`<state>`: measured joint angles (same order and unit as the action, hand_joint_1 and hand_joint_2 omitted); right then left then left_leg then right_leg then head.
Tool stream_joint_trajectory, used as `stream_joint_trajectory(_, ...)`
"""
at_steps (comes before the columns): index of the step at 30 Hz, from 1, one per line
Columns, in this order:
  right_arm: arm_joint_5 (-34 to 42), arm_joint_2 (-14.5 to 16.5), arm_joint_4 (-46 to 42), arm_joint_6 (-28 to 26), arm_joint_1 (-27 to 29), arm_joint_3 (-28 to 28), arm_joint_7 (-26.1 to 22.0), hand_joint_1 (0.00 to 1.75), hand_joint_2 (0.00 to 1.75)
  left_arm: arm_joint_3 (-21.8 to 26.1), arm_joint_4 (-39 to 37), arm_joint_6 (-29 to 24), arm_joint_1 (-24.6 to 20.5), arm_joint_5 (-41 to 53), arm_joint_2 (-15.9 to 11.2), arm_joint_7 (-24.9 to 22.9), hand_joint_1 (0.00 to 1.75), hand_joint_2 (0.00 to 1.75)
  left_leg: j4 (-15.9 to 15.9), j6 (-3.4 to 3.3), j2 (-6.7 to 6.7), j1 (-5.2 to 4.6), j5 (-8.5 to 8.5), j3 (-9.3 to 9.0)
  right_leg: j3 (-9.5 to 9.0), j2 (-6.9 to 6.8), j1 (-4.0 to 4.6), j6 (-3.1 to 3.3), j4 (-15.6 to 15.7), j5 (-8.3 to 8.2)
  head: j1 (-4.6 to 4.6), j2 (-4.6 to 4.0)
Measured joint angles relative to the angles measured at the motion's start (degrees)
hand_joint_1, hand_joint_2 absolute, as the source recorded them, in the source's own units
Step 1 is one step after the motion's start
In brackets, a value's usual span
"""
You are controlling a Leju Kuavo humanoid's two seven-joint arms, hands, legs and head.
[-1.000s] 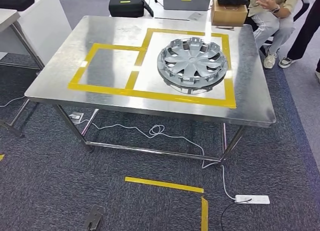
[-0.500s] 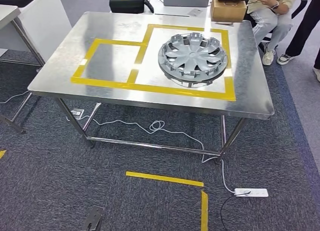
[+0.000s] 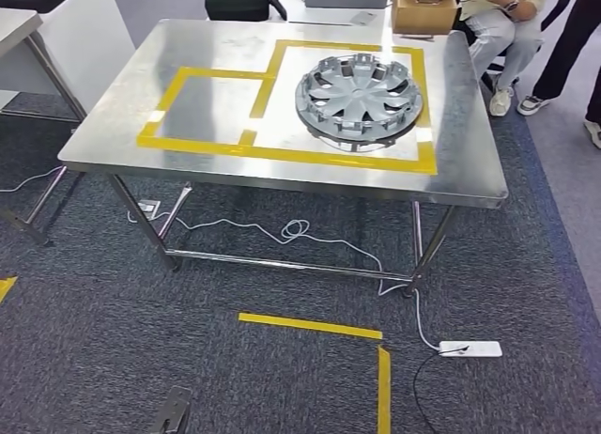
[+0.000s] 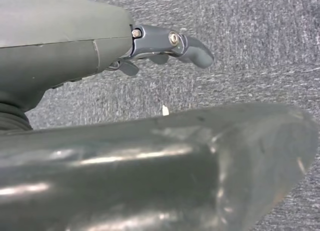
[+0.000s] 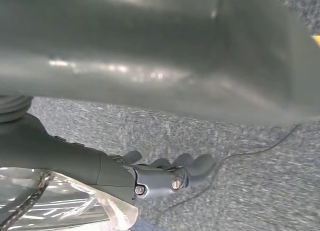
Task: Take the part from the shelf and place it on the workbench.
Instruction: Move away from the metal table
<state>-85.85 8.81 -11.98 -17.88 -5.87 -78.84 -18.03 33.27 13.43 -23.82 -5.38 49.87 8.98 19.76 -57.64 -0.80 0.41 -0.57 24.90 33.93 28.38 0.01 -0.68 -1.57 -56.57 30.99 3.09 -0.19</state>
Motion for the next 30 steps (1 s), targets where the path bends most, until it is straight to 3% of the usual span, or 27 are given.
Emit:
stream_joint_trajectory(1,0.00,0.01,0.01,0.00,0.06,0.02,0.02,0.00,0.00,0.00,-0.01,0.00,0.06,-0.02,-0.02,0.00,0.00,0.00,-0.17,0.31,-0.05,0.09,0.13,0.11,0.08,-0.10,-0.03,0.46,0.02,-0.28,0.02,0.00)
stream_joint_trajectory(3,0.00,0.01,0.02,0.01,0.02,0.09,0.04,0.00,0.00,0.01,-0.01,0.00,0.18,-0.06,-0.03,0.00,0.00,0.00,-2.87,0.96,-0.13,0.27,2.67,1.17,0.29,-0.27,-0.20,1.46,0.14,-1.02,0.28,0.00)
stream_joint_trajectory(5,0.01,0.01,0.02,0.01,0.00,0.16,0.13,0.00,0.00,0.02,-0.01,0.00,0.19,-0.08,-0.04,0.00,0.00,0.00,-9.90,1.53,-0.16,0.51,7.46,3.59,0.83,-0.36,-0.20,1.91,0.06,-1.65,0.63,0.01)
stream_joint_trajectory(7,0.02,0.00,0.02,0.01,0.06,0.17,0.31,0.00,0.00,0.02,-0.01,0.00,0.28,-0.08,-0.04,0.00,0.00,0.00,-15.96,1.72,-0.16,0.68,10.19,5.17,1.58,-0.41,-0.09,1.91,-0.13,-2.09,0.74,0.00)
stream_joint_trajectory(8,0.02,0.00,0.02,0.01,0.08,0.18,0.40,0.00,0.00,0.02,-0.01,0.00,0.34,-0.10,-0.04,-0.01,0.00,0.00,-16.10,1.64,-0.16,0.70,9.91,4.63,1.86,-0.41,-0.03,1.86,-0.19,-2.25,0.75,0.00)
stream_joint_trajectory(9,0.01,0.00,0.02,0.02,0.09,0.19,0.49,0.00,0.00,0.02,-0.01,0.00,0.38,-0.12,-0.04,-0.01,0.00,0.00,-14.00,1.45,-0.16,0.69,8.67,3.10,2.05,-0.38,0.02,1.79,-0.24,-2.39,0.75,0.00)
stream_joint_trajectory(11,0.00,0.05,0.03,0.02,0.06,0.23,0.55,0.00,0.00,0.04,-0.01,-0.01,0.35,-0.14,-0.08,-0.01,0.00,0.00,-5.90,0.67,-0.23,0.49,5.32,-1.58,2.24,-0.33,0.15,1.56,-0.26,-2.64,0.74,0.00)
stream_joint_trajectory(13,-0.01,0.14,0.04,0.02,-0.02,0.26,0.56,0.00,0.00,0.06,-0.01,-0.03,0.26,-0.14,-0.16,-0.01,0.00,0.00,-0.31,-0.06,-0.30,0.20,3.81,-4.32,2.60,-0.34,0.28,1.09,-0.39,-2.93,0.73,0.00)
stream_joint_trajectory(16,-0.02,0.16,0.04,0.02,-0.04,0.28,0.60,0.00,0.00,0.09,-0.01,-0.06,0.36,-0.13,-0.16,-0.01,0.00,0.00,1.05,-0.67,-0.26,0.14,3.34,-4.22,3.23,-0.42,0.20,0.03,-0.42,-3.39,0.71,0.00)
stream_joint_trajectory(17,-0.02,0.14,0.04,0.01,-0.02,0.28,0.61,0.00,0.00,0.11,-0.01,-0.09,0.41,-0.13,-0.15,-0.01,0.00,0.00,1.38,-0.97,-0.19,0.24,2.95,-4.12,3.59,-0.36,0.16,-0.28,-0.88,-2.85,0.67,0.00)
stream_joint_trajectory(19,-0.02,0.09,0.06,0.01,-0.01,0.28,0.61,0.00,0.00,0.14,-0.01,-0.16,0.33,-0.14,-0.11,0.00,0.00,0.00,1.93,-1.57,-0.03,0.45,2.14,-3.67,5.49,-0.19,0.09,-0.70,-4.96,0.30,0.55,0.00)
stream_joint_trajectory(21,-0.03,0.08,0.09,0.02,0.01,0.30,0.62,0.00,0.00,0.15,-0.01,-0.19,0.30,-0.14,-0.04,0.01,0.00,0.00,1.86,-1.86,0.04,0.30,1.57,-2.80,8.45,-0.13,0.02,-1.05,-12.50,4.49,0.48,0.00)
stream_joint_trajectory(22,-0.03,0.08,0.10,0.02,0.05,0.30,0.64,0.00,0.00,0.16,-0.01,-0.18,0.33,-0.15,-0.01,0.01,0.00,0.00,1.75,-1.88,0.07,0.23,1.29,-2.35,9.38,-0.13,-0.01,-1.19,-15.34,5.65,0.50,0.00)
stream_joint_trajectory(23,-0.03,0.06,0.11,0.03,0.10,0.31,0.67,0.00,0.00,0.19,-0.01,-0.17,0.37,-0.16,0.01,0.01,0.00,0.00,1.62,-1.86,0.09,0.18,1.03,-1.94,9.31,-0.14,-0.01,-1.26,-16.16,5.71,0.50,0.00)
stream_joint_trajectory(24,-0.03,0.04,0.11,0.03,0.14,0.31,0.70,0.00,0.00,0.22,-0.01,-0.16,0.39,-0.18,0.01,0.01,0.00,0.00,1.42,-1.79,0.10,0.17,0.81,-1.54,8.03,-0.14,-0.01,-1.26,-14.54,4.68,0.50,0.00)
stream_joint_trajectory(27,-0.03,-0.02,0.11,0.14,-0.05,0.33,0.73,0.00,0.00,0.32,-0.01,-0.10,0.33,-0.22,0.05,0.00,0.00,0.00,0.60,-1.30,0.08,0.06,0.37,-0.54,1.13,-0.12,0.01,-0.94,-2.78,0.48,0.51,0.00)
stream_joint_trajectory(28,-0.03,-0.02,0.12,0.19,-0.13,0.35,0.73,0.00,0.00,0.34,-0.01,-0.11,0.27,-0.22,0.07,0.00,0.00,0.00,0.37,-1.04,0.08,-0.03,0.18,-0.28,-0.07,-0.09,0.05,-0.73,-0.53,-0.05,0.57,-0.01)
stream_joint_trajectory(30,-0.03,-0.02,0.13,0.28,-0.05,0.40,0.79,0.00,0.00,0.37,-0.01,-0.15,0.15,-0.21,0.07,-0.01,0.00,0.00,0.17,-0.42,0.08,-0.15,-0.34,0.06,-0.08,-0.05,0.22,-0.11,0.15,-0.47,0.64,0.00)
